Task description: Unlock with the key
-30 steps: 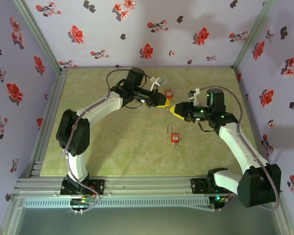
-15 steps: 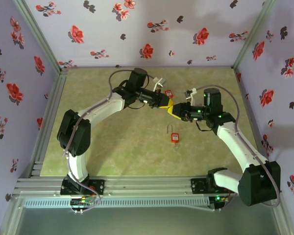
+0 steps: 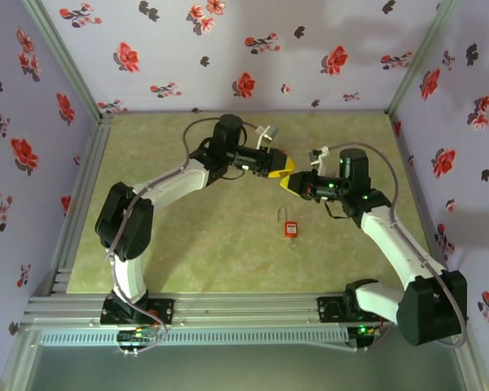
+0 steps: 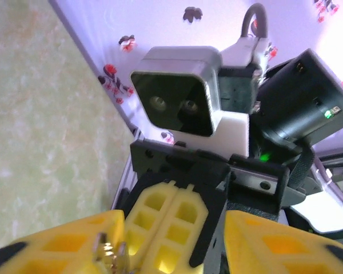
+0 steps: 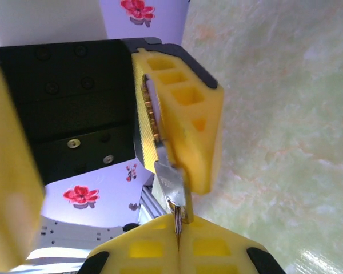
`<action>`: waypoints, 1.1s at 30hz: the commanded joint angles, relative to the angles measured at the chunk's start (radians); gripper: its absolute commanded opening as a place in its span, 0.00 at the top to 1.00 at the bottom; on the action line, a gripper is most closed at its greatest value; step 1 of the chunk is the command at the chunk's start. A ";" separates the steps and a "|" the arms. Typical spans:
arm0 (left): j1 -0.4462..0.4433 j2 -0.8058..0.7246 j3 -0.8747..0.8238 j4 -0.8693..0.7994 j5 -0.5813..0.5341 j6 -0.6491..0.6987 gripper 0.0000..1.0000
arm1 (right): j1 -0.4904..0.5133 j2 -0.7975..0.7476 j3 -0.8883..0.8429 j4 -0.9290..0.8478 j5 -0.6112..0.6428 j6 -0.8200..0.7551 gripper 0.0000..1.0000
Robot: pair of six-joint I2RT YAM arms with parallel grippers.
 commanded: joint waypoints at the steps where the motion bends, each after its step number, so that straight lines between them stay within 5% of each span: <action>1: -0.002 -0.040 -0.068 0.245 -0.078 -0.159 0.45 | 0.010 -0.036 -0.014 0.060 0.062 0.034 1.00; 17: -0.009 -0.248 -0.335 0.211 -0.448 -0.165 0.29 | 0.017 0.004 -0.001 0.150 0.166 0.095 1.00; 26: -0.053 -0.284 -0.360 0.016 -0.569 -0.324 0.27 | 0.026 0.025 0.029 0.088 0.208 0.041 1.00; 33: -0.082 -0.242 -0.364 0.094 -0.628 -0.569 0.29 | 0.050 0.038 0.048 0.043 0.238 -0.006 1.00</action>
